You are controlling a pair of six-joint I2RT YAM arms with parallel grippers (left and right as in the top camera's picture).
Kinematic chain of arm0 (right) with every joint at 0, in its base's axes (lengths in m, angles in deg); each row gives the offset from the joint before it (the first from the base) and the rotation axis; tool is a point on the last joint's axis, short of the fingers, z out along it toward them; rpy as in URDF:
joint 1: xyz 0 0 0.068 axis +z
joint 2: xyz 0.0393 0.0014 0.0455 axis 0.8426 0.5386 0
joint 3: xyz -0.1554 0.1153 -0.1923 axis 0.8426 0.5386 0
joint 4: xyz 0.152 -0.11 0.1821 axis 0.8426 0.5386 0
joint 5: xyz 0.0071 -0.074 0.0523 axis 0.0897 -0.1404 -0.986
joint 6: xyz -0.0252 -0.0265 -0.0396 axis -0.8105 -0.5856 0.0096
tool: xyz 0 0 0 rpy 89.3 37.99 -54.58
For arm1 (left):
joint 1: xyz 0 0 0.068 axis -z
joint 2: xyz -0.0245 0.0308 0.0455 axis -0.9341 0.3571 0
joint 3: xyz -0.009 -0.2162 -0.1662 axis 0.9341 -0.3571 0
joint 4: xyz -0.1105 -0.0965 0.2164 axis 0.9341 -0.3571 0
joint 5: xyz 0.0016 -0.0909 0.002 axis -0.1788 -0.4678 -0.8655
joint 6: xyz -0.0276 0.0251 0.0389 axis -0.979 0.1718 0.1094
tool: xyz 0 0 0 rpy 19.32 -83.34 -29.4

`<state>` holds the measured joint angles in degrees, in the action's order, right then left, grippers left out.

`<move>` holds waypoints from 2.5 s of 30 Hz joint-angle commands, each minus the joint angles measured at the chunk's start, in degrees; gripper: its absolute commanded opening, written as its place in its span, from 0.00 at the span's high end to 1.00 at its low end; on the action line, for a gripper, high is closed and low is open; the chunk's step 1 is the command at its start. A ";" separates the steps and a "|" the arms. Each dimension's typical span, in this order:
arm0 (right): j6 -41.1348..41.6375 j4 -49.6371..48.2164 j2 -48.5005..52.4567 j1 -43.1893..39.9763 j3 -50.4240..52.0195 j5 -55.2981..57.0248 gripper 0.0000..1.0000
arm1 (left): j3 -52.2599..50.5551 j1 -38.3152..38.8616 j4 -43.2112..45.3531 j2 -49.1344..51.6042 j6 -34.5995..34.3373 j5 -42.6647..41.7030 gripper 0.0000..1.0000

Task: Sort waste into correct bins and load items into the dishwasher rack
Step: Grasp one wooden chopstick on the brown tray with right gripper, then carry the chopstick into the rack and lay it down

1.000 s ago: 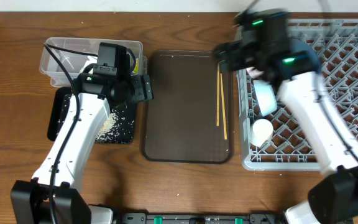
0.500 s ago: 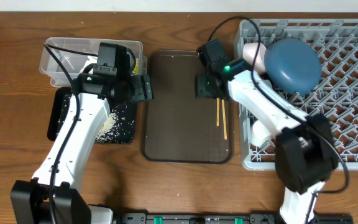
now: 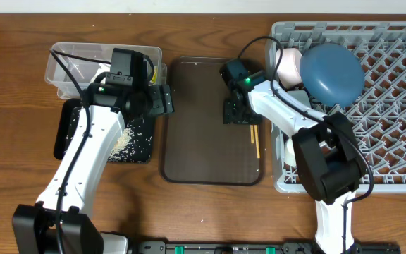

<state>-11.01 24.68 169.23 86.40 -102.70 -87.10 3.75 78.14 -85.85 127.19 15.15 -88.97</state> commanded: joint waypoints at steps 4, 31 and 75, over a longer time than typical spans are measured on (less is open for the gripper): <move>1.73 0.46 0.39 -0.57 -0.02 0.57 0.45 | -0.15 -0.15 0.00 -0.96 0.33 0.74 0.12; 2.21 9.46 2.71 -0.90 -9.03 8.57 0.47 | -0.15 -0.15 0.00 -0.96 0.33 0.74 0.12; -8.90 15.08 -12.57 -7.10 -14.49 -1.66 0.99 | -0.15 -0.15 0.00 -0.96 0.33 0.74 0.12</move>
<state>-20.37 38.12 164.23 82.65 -115.11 -90.70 3.75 78.14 -85.85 127.19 15.18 -88.97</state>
